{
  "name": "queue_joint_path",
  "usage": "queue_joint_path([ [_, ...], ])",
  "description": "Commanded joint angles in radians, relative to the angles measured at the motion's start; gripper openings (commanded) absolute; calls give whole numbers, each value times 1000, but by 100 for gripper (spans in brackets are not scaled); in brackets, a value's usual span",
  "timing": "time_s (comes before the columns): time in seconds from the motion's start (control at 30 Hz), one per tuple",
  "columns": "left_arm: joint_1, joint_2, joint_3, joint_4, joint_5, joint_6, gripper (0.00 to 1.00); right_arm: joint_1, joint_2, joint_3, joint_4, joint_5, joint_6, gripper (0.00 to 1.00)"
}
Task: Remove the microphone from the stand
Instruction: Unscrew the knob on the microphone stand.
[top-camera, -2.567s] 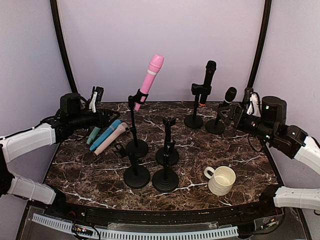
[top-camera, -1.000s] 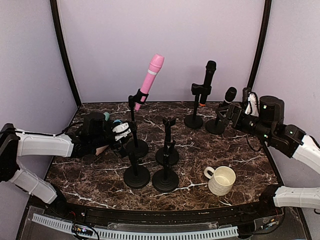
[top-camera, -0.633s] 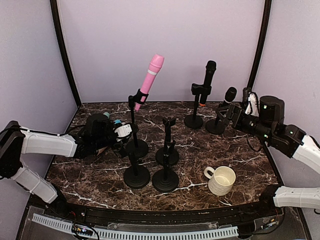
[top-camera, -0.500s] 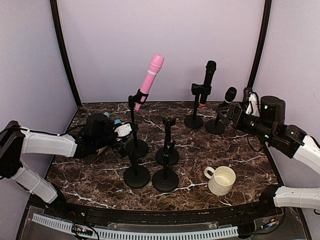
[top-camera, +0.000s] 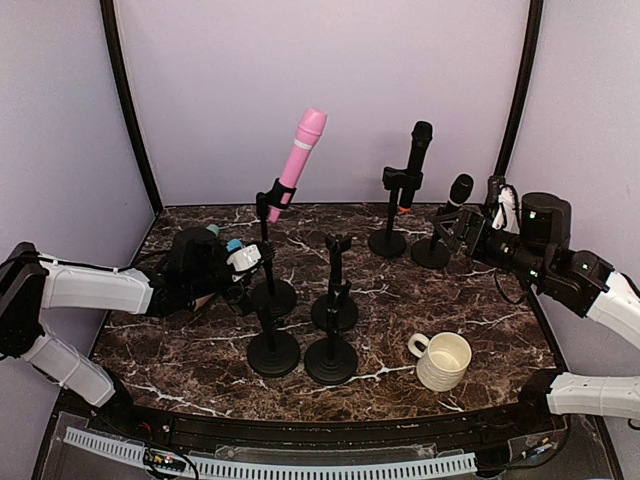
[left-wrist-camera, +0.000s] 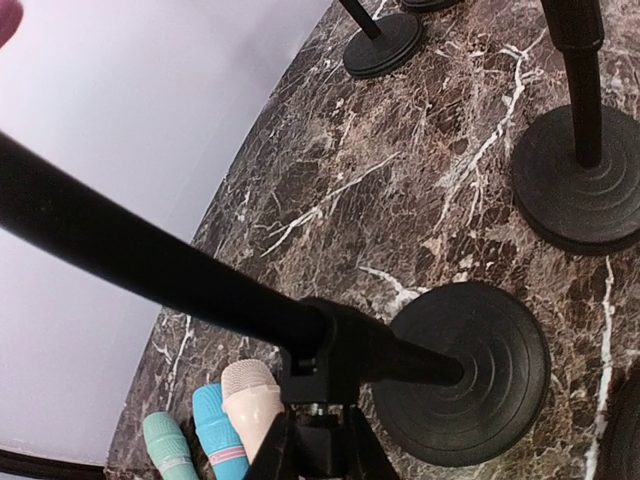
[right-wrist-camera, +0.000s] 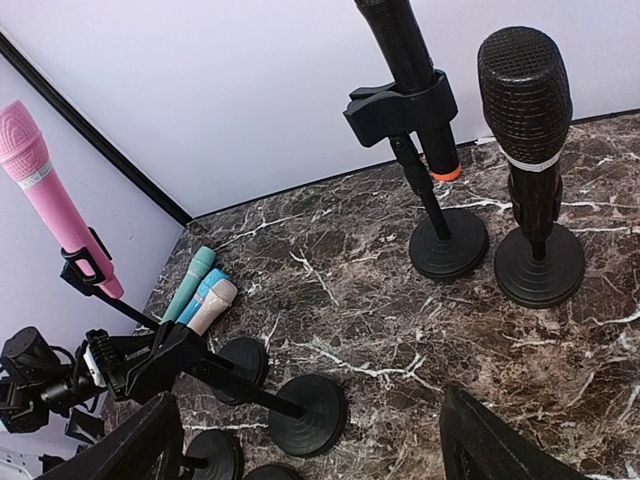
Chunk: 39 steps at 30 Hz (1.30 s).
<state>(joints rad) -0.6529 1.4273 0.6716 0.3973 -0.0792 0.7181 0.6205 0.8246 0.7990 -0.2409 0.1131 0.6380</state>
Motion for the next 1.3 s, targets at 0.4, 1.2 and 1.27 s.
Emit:
queue_joint_path([
  [0.4, 77, 17, 82, -278, 337, -305, 8, -5, -23, -15, 32, 0, 10, 90],
  [1.2, 245, 183, 215, -467, 812, -547, 17, -5, -25, -21, 29, -7, 15, 90],
  [1.27, 245, 166, 216, -451, 801, -552, 31, -5, -25, -20, 29, -6, 15, 90],
])
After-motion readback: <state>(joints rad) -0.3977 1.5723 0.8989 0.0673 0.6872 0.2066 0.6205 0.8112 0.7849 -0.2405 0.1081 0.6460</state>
